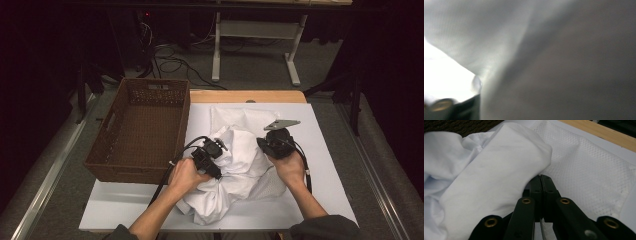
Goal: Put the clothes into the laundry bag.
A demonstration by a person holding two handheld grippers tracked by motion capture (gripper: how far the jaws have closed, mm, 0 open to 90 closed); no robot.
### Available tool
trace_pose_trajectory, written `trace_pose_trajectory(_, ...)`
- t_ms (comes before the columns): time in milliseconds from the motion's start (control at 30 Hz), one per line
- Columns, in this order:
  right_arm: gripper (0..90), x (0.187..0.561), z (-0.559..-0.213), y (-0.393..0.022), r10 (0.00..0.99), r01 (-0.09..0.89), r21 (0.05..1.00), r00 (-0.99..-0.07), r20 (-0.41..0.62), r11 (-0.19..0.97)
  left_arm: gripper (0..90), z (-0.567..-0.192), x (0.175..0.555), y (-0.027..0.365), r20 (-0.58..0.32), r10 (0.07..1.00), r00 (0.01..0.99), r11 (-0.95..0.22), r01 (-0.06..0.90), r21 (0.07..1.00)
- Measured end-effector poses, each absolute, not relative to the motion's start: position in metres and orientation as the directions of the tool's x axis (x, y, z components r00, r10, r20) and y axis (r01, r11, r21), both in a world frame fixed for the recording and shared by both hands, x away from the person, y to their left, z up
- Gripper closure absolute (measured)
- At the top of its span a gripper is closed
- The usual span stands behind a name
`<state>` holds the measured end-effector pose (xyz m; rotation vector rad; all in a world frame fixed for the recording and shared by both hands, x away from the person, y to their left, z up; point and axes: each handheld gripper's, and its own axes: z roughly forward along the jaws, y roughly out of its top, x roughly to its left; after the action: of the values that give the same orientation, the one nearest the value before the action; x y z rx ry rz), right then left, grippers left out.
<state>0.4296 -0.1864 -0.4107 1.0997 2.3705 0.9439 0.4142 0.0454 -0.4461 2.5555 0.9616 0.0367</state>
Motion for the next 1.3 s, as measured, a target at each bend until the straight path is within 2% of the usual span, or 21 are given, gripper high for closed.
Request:
trace_pose_trajectory(67, 89.9, 0.430, -0.411, -0.186, 0.777, 0.535, 0.702, -0.629, -0.042, 0.471, 34.6, -0.431, 0.410, 0.056, -0.118, 0.638, 0.761, -0.656, 0.617, 0.434)
trace_pose_trajectory(100, 89.9, 0.430, -0.411, -0.186, 0.777, 0.537, 0.699, -0.628, -0.042, 0.472, 32.8, -0.431, 0.410, 0.056, -0.118, 0.638, 0.761, -0.656, 0.617, 0.434)
trace_pose_trajectory(300, 89.9, 0.431, -0.411, -0.185, 0.772, 0.531, 0.700, -0.634, -0.046, 0.478, 29.6, -0.402, 0.401, 0.061, -0.091, 0.616, 0.783, -0.656, 0.573, 0.490)
trace_pose_trajectory(367, 89.9, 0.431, -0.411, -0.183, 0.775, 0.534, 0.701, -0.630, -0.043, 0.473, 40.9, -0.400, 0.400, 0.058, -0.078, 0.604, 0.793, -0.659, 0.553, 0.510)
trace_pose_trajectory(400, 89.9, 0.431, -0.411, -0.183, 0.775, 0.534, 0.701, -0.630, -0.043, 0.473, 40.9, -0.401, 0.401, 0.057, -0.075, 0.599, 0.797, -0.660, 0.544, 0.517)
trace_pose_trajectory(433, 89.9, 0.431, -0.410, -0.183, 0.771, 0.530, 0.701, -0.635, -0.045, 0.477, 56.7, -0.403, 0.401, 0.055, -0.066, 0.592, 0.803, -0.663, 0.533, 0.526)
trace_pose_trajectory(467, 89.9, 0.431, -0.410, -0.183, 0.771, 0.530, 0.701, -0.635, -0.045, 0.477, 56.7, -0.406, 0.402, 0.054, -0.064, 0.585, 0.809, -0.662, 0.521, 0.539)
trace_pose_trajectory(567, 89.9, 0.431, -0.410, -0.182, 0.773, 0.534, 0.698, -0.633, -0.044, 0.477, 76.0, -0.414, 0.407, 0.047, -0.105, 0.573, 0.813, -0.636, 0.522, 0.569)
trace_pose_trajectory(633, 90.0, 0.432, -0.410, -0.181, 0.769, 0.527, 0.702, -0.638, -0.045, 0.478, 81.9, -0.423, 0.409, 0.039, -0.120, 0.563, 0.817, -0.630, 0.519, 0.577)
trace_pose_trajectory(800, 89.9, 0.429, -0.406, -0.175, 0.759, 0.515, 0.705, -0.649, -0.051, 0.488, 83.3, -0.456, 0.415, 0.008, -0.107, 0.549, 0.829, -0.682, 0.519, 0.515)
trace_pose_trajectory(900, 90.0, 0.425, -0.404, -0.171, 0.745, 0.496, 0.704, -0.663, -0.071, 0.509, 83.2, -0.461, 0.424, 0.006, -0.130, 0.598, 0.791, -0.637, 0.567, 0.522)
trace_pose_trajectory(1067, 90.0, 0.418, -0.399, -0.167, 0.728, 0.476, 0.702, -0.680, -0.089, 0.530, 83.1, -0.469, 0.443, 0.002, -0.092, 0.684, 0.724, -0.586, 0.621, 0.521)
trace_pose_trajectory(1133, 90.0, 0.414, -0.400, -0.166, 0.719, 0.468, 0.698, -0.689, -0.095, 0.541, 80.3, -0.468, 0.447, 0.003, -0.091, 0.696, 0.712, -0.573, 0.628, 0.526)
trace_pose_trajectory(1167, 90.0, 0.413, -0.400, -0.167, 0.718, 0.468, 0.699, -0.690, -0.092, 0.540, 75.7, -0.467, 0.446, 0.004, -0.095, 0.690, 0.717, -0.577, 0.625, 0.526)
trace_pose_trajectory(1200, 90.0, 0.413, -0.400, -0.167, 0.718, 0.468, 0.699, -0.690, -0.092, 0.540, 75.7, -0.465, 0.445, 0.005, -0.100, 0.678, 0.728, -0.587, 0.619, 0.522)
trace_pose_trajectory(1233, 90.0, 0.412, -0.401, -0.168, 0.715, 0.470, 0.696, -0.694, -0.088, 0.542, 62.4, -0.458, 0.441, 0.010, -0.094, 0.672, 0.735, -0.596, 0.612, 0.521)
trace_pose_trajectory(1300, 90.0, 0.411, -0.403, -0.170, 0.713, 0.475, 0.688, -0.696, -0.088, 0.548, 49.6, -0.448, 0.437, 0.015, -0.092, 0.671, 0.736, -0.595, 0.608, 0.526)
